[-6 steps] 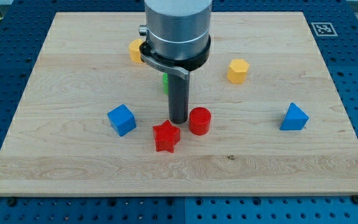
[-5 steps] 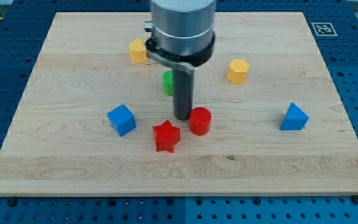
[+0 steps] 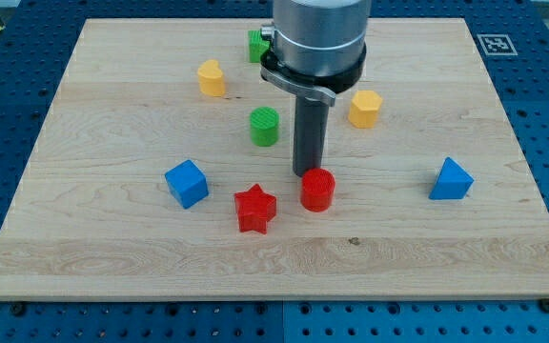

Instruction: Move the red circle right to the red star

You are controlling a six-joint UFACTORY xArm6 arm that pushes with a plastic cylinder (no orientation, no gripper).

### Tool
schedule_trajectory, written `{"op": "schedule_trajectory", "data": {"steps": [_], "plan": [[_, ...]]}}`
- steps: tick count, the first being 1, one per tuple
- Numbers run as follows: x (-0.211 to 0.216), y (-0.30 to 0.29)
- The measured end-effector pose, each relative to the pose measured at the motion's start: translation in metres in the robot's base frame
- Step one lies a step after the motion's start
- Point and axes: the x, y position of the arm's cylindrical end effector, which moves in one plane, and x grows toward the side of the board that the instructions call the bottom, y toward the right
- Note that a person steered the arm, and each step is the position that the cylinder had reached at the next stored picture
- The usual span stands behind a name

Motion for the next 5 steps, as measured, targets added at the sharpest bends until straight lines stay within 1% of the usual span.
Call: {"op": "schedule_trajectory", "data": {"steps": [1, 3, 5], "plan": [[0.013, 0.009], [0.015, 0.005], [0.015, -0.055]]}}
